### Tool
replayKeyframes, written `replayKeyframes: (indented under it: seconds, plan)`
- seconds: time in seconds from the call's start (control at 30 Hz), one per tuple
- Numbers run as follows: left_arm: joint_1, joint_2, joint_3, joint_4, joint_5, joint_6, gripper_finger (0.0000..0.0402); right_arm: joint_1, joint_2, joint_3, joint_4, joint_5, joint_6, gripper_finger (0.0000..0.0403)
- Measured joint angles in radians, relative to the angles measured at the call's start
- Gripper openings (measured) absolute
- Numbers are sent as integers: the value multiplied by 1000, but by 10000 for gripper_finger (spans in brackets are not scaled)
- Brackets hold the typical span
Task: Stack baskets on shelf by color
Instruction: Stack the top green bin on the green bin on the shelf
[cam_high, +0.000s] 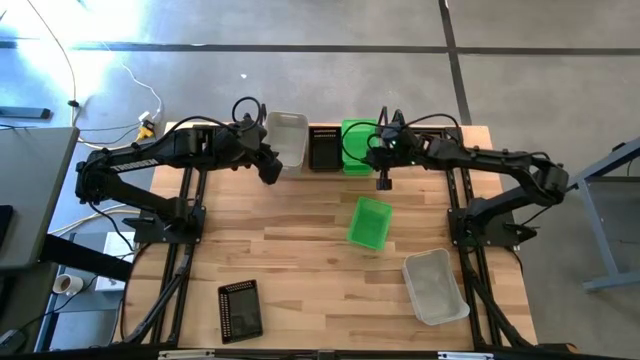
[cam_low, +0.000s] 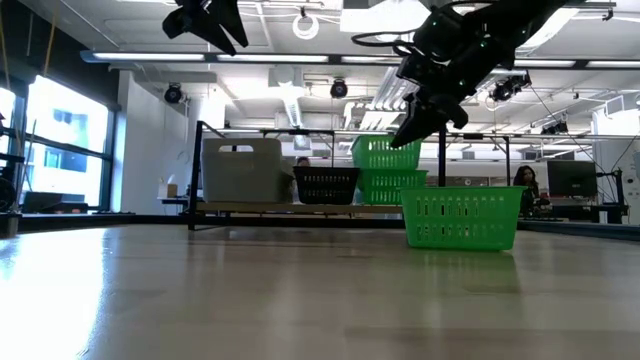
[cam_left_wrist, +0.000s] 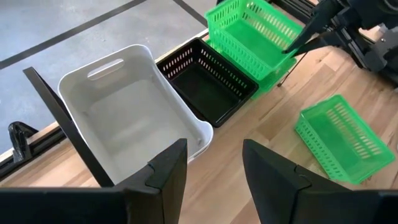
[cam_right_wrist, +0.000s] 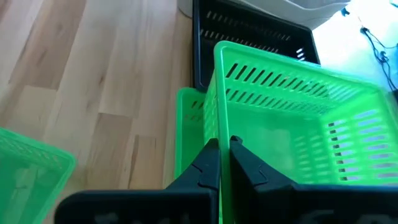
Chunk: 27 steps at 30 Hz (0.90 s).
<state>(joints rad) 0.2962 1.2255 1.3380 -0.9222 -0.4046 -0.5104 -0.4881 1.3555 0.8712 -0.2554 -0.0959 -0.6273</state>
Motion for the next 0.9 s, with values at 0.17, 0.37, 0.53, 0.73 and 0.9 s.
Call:
replayKeyframes:
  seconds: [0.17, 0.37, 0.53, 0.73, 0.9]
  plan:
    - [0, 0, 0, 0, 0, 9, 145, -2, 4, 1, -2, -23, -1, 0]
    - [0, 0, 0, 0, 0, 17, 145, -7, 4, 0, -5, -16, -2, 0]
    - [0, 0, 0, 0, 0, 17, 145, -7, 5, 0, -5, -14, -2, 0]
    - [0, 0, 0, 0, 1, 17, 145, -7, 5, -1, -5, -10, -2, 1]
    - [0, 0, 0, 0, 1, 17, 145, -7, 6, -1, -7, 13, 26, 14]
